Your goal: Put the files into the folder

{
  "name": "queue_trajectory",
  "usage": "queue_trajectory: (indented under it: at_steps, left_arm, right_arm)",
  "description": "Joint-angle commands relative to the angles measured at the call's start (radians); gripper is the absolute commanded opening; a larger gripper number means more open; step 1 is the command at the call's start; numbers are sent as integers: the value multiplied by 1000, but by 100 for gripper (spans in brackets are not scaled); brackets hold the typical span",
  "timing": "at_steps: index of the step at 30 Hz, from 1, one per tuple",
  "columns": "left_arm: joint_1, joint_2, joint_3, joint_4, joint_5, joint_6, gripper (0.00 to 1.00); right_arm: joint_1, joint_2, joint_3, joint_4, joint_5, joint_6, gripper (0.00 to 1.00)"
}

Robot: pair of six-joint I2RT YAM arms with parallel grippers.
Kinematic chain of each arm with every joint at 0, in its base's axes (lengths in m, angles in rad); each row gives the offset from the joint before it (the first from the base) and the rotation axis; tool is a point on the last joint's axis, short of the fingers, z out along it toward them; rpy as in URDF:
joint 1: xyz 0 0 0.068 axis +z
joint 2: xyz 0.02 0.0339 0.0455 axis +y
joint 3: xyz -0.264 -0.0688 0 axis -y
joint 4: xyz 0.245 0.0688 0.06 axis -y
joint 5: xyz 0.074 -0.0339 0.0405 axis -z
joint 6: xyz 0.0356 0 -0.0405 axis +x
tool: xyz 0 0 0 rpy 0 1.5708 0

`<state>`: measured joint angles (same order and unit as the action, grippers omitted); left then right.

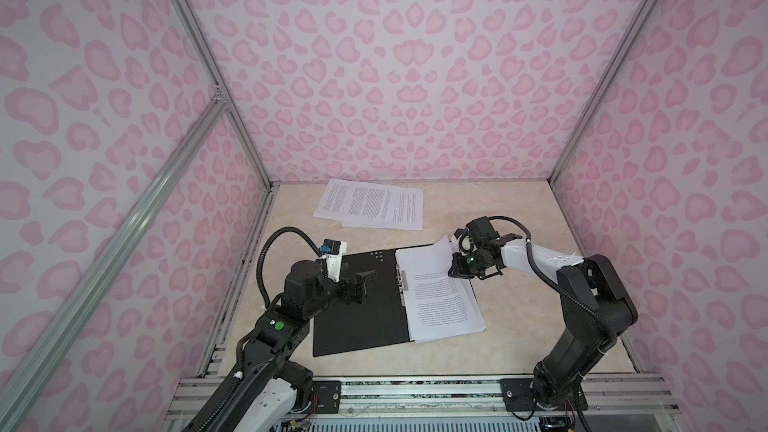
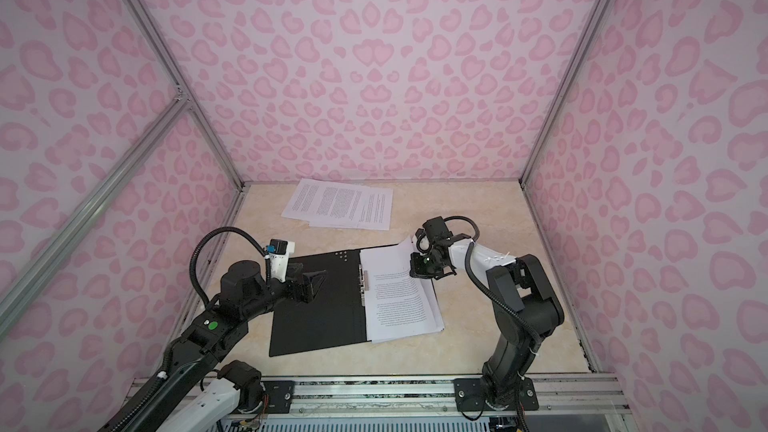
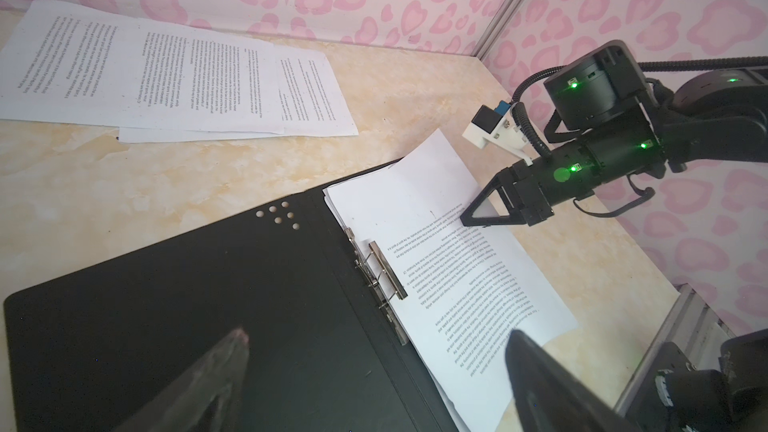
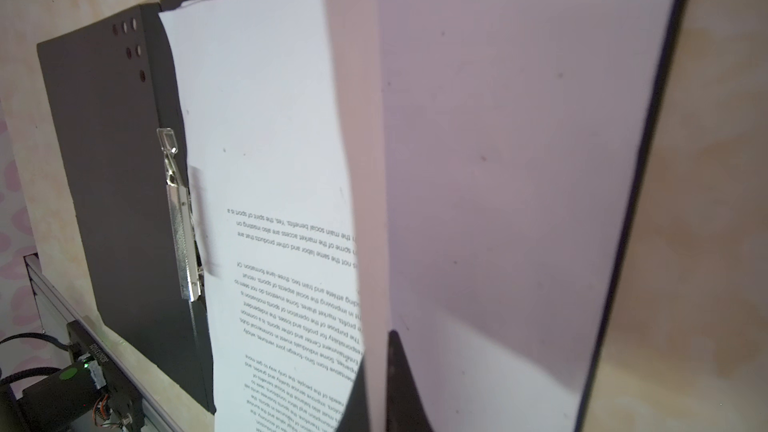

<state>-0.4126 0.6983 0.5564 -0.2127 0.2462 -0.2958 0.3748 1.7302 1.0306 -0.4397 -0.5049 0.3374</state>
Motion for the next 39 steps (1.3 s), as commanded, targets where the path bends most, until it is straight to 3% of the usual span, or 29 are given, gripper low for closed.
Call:
queue_trajectory:
  at_steps: [1, 10, 16, 19, 22, 26, 32, 39]
  left_arm:
    - [1, 3, 14, 7, -5, -5, 98]
    - [1, 8, 19, -8, -36, -7, 98]
    - [3, 60, 71, -77, -129, -54, 98]
    - [4, 144, 133, -121, -159, -104, 98]
    - [13, 245, 192, -126, -152, -178, 98]
    - [57, 390, 280, -114, -142, -245, 98]
    - [128, 590, 378, -85, -100, -298, 99]
    - [130, 624, 400, -89, -103, -289, 99]
  right_arm:
    - [-2, -2, -5, 10, -1, -3, 22]
    - [-45, -84, -60, 14, 44, 20, 60]
    - [-91, -169, -53, -20, 208, 28, 70]
    - [-71, -156, 3, 9, 217, 23, 71]
    - [-32, -52, 133, 2, 233, 13, 68]
    - [12, 128, 324, 34, 165, 8, 66]
    - [60, 446, 720, 23, 93, 45, 63]
    - [97, 763, 1153, -22, 46, 118, 62]
